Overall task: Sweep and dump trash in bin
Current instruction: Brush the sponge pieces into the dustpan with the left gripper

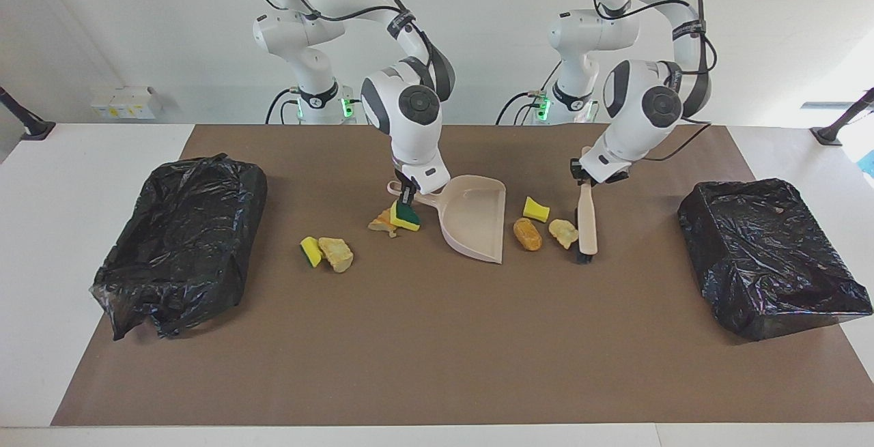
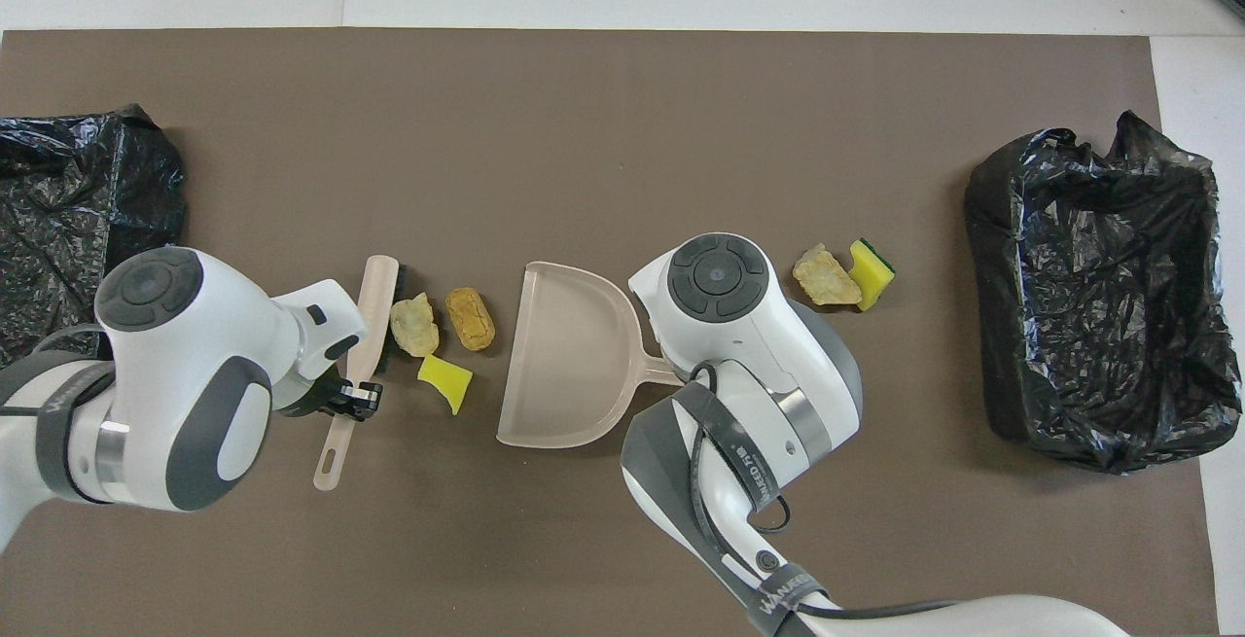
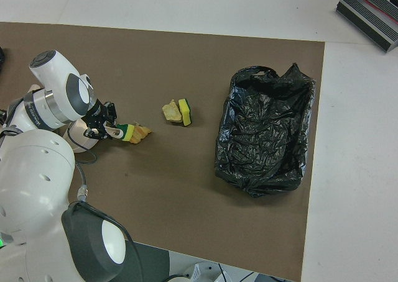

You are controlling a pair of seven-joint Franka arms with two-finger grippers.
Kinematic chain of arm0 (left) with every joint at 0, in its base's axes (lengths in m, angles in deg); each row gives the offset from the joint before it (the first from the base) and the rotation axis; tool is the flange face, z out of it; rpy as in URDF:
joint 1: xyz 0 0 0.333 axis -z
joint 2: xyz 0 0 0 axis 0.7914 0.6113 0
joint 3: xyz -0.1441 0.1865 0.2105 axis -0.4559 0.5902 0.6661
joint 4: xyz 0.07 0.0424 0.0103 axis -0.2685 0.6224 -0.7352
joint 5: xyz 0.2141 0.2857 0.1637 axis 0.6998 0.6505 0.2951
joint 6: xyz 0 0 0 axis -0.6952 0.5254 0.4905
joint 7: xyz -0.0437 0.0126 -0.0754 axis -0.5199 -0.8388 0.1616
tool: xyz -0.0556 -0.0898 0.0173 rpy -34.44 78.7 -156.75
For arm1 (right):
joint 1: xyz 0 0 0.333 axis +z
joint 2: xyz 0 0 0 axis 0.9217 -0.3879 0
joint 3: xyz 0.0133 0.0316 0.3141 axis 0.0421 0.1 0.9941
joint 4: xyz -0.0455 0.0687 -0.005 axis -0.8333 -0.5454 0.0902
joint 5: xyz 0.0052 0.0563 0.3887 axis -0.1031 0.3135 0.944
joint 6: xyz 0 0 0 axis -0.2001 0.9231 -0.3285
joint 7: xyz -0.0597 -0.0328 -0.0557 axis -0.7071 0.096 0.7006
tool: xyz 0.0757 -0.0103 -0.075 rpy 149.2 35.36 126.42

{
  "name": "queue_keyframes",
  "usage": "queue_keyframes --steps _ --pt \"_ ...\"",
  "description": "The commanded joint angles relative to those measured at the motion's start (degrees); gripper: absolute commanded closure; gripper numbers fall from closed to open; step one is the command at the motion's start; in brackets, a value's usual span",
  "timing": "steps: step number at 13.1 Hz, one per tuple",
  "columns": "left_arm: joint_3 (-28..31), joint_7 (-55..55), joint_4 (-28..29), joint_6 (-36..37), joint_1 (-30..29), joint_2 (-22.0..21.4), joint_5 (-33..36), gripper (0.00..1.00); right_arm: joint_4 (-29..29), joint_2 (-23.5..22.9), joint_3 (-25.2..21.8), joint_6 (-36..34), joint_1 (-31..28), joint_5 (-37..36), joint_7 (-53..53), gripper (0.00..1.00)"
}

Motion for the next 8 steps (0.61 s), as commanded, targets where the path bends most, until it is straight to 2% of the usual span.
queue_keyframes --steps 1,5,7,8 --pt "0.8 -2.7 2.9 -4.0 5.5 -1.3 -3.3 1.00 1.1 0.6 0.3 1.4 -0.5 -0.9 -1.0 1.00" --pt "0.8 -7.7 2.9 -6.9 16.3 -1.8 -9.8 1.00 1.1 0.6 0.3 1.4 -0.5 -0.9 -1.1 1.00" --pt "0.8 -13.4 2.5 -10.1 20.7 -1.6 -10.0 1.00 1.1 0.6 0.3 1.3 -0.5 -0.9 -1.1 1.00" --pt "0.8 -14.2 2.4 -10.0 21.1 -1.7 -10.0 1.00 1.1 0.6 0.3 1.4 -0.5 -0.9 -1.1 1.00"
